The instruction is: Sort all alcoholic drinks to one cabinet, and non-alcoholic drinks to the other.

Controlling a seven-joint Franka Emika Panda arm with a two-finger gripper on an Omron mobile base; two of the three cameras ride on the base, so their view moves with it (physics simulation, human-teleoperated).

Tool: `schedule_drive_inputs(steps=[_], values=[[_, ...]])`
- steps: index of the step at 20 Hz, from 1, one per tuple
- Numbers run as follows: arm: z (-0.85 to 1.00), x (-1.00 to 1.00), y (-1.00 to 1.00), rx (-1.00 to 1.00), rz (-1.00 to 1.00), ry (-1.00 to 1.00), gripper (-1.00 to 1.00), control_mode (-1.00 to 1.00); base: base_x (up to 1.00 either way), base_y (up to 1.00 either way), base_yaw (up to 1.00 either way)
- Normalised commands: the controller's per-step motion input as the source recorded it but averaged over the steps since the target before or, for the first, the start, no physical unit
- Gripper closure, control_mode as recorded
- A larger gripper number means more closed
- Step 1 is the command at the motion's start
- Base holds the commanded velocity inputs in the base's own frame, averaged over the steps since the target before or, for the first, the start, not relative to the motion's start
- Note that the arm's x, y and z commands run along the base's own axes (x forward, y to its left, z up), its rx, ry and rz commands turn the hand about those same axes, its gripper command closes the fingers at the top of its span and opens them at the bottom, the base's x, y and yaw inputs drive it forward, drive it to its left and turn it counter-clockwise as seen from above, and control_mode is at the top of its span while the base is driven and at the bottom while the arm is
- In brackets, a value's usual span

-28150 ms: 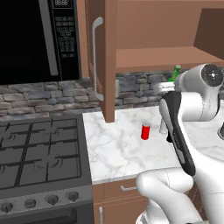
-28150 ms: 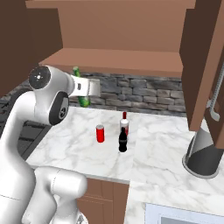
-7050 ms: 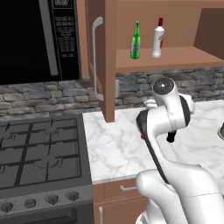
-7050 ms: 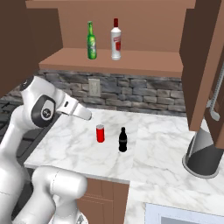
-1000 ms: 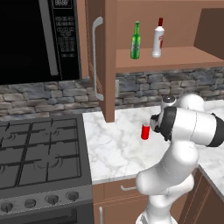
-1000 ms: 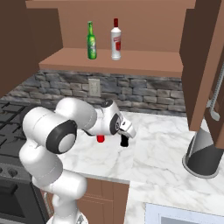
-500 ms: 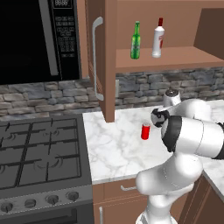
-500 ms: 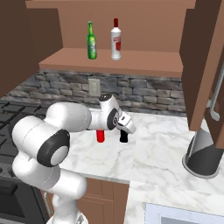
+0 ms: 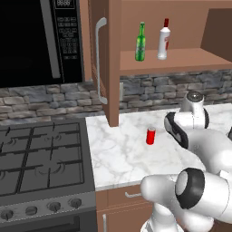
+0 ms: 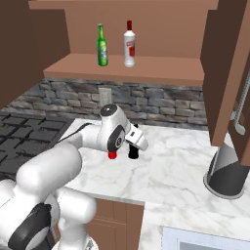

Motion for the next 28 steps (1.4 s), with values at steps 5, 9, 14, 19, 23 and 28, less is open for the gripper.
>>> schedule_drive_inputs(steps=[5,9,14,19,23,28], values=[[0.69,-0.7,0.22,0.05,0.07,-0.06,1.0,-1.0,0.0,0.0,0.0],[0.72,-0.6,0.36,0.05,0.07,-0.03,1.0,-1.0,0.0,0.0,0.0],[0.82,-0.49,0.39,0.01,0.01,-0.03,1.0,-1.0,0.0,0.0,0.0],[0.82,-0.39,0.19,0.03,0.0,-0.02,1.0,-1.0,0.0,0.0,0.0],[0.53,-0.53,0.25,0.0,0.01,-0.11,1.0,-1.0,0.0,0.0,0.0],[0.33,-0.55,0.17,0.0,0.05,-0.15,1.0,-1.0,0.0,0.0,0.0]])
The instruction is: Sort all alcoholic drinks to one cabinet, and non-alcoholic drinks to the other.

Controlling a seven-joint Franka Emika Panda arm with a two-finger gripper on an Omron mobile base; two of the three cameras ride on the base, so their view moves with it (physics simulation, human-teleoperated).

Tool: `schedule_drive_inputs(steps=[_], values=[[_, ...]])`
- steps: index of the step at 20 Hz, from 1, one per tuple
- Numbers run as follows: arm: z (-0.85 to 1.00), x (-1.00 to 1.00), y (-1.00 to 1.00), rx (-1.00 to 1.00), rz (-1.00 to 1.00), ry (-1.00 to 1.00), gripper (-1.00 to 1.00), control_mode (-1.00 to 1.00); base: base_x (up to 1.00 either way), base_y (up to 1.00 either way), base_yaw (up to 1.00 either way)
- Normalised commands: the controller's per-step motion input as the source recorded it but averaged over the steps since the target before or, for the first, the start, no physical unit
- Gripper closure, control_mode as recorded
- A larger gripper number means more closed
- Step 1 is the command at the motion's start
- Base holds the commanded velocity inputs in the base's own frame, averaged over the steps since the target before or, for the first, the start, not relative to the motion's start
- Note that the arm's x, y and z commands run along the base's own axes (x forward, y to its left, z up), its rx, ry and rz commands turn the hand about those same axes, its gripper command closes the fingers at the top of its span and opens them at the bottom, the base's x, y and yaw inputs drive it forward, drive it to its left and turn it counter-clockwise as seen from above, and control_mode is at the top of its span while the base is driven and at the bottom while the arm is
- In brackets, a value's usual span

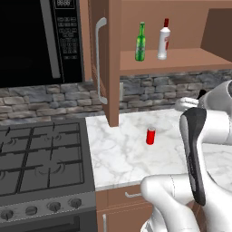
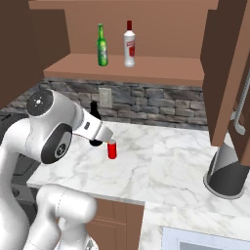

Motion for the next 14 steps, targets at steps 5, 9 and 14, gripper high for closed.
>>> schedule_drive_inputs(steps=[5,9,14], values=[[0.07,-0.4,0.0,0.0,0.06,-0.06,1.0,-1.0,0.0,0.0,0.0],[0.0,-0.03,0.04,0.01,0.06,0.0,1.0,-1.0,0.0,0.0,0.0],[0.0,0.0,0.04,0.0,0.0,0.0,1.0,1.0,-0.21,0.28,0.01]])
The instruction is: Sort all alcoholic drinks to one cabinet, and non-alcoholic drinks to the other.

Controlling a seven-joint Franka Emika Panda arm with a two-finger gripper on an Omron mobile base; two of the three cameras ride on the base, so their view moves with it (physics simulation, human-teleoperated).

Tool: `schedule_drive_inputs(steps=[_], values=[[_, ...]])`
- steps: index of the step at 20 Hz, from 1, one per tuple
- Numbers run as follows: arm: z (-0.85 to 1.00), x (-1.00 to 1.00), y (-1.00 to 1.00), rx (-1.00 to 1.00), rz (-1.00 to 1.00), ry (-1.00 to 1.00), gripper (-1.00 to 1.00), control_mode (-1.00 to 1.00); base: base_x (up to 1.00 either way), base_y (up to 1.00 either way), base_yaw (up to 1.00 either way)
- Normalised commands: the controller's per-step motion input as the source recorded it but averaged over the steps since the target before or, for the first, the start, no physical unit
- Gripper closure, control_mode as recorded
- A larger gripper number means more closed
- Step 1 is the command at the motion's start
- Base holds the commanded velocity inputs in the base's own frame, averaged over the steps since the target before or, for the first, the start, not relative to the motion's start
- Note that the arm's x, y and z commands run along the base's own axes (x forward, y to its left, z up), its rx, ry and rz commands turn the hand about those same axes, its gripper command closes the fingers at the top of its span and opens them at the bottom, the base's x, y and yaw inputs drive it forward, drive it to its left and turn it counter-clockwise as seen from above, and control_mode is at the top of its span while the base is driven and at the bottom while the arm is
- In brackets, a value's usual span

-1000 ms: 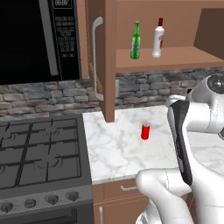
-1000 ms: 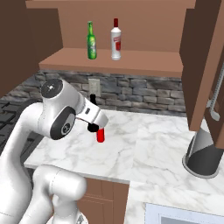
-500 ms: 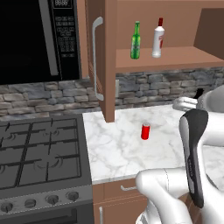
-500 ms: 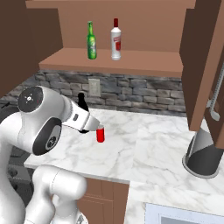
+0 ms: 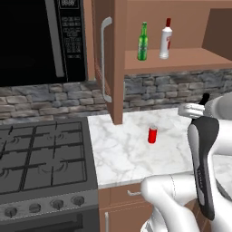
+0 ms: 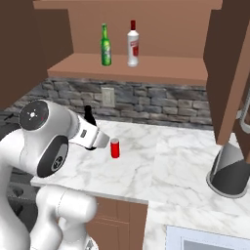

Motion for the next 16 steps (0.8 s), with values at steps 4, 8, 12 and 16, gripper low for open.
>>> schedule_drive_inputs(steps=[4,8,12,16], values=[[0.0,0.0,0.0,0.0,0.0,0.0,1.0,1.0,-0.75,0.5,0.0],[0.0,0.0,0.0,0.0,0.0,0.0,1.0,1.0,-0.75,0.43,-0.01],[0.0,0.0,0.0,0.0,0.0,0.0,1.0,1.0,-0.51,0.36,-0.02],[0.0,0.0,0.0,0.0,0.0,0.0,1.0,1.0,-0.33,0.31,-0.02]])
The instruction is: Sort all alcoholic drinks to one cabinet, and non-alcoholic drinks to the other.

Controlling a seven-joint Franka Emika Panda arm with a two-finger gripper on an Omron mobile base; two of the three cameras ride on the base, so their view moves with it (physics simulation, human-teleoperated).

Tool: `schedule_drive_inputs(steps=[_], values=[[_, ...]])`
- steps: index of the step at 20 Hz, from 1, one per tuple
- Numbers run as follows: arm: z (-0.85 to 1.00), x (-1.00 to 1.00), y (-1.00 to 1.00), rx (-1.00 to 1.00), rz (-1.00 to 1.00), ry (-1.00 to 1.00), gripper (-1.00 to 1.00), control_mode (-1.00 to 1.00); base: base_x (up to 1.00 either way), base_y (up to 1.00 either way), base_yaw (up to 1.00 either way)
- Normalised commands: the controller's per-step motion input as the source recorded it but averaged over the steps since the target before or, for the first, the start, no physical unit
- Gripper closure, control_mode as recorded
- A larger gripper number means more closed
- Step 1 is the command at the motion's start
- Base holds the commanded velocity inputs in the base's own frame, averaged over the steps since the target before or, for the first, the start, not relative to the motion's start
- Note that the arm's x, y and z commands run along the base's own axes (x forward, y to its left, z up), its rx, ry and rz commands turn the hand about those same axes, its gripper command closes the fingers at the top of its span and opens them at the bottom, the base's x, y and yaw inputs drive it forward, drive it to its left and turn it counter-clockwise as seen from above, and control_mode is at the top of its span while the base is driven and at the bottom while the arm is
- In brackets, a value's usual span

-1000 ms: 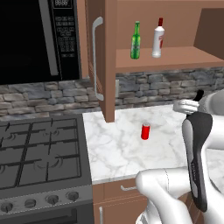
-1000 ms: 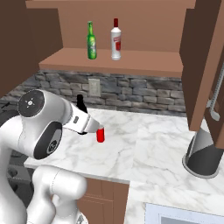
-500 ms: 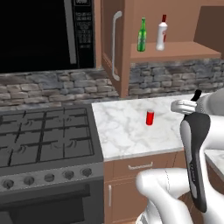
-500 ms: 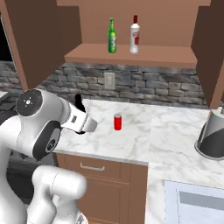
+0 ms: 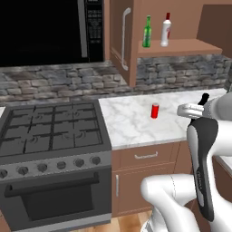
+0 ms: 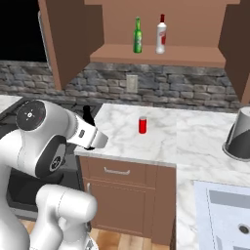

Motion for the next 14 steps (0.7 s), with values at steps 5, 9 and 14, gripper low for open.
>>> schedule_drive_inputs(steps=[5,9,14], values=[[0.0,0.0,0.0,0.0,0.0,0.0,1.0,1.0,-0.17,0.29,0.0],[0.0,0.0,0.0,0.0,0.0,0.0,1.0,1.0,-0.19,0.34,0.0],[0.0,0.0,0.0,0.0,0.0,0.0,1.0,1.0,-0.32,0.12,0.19]])
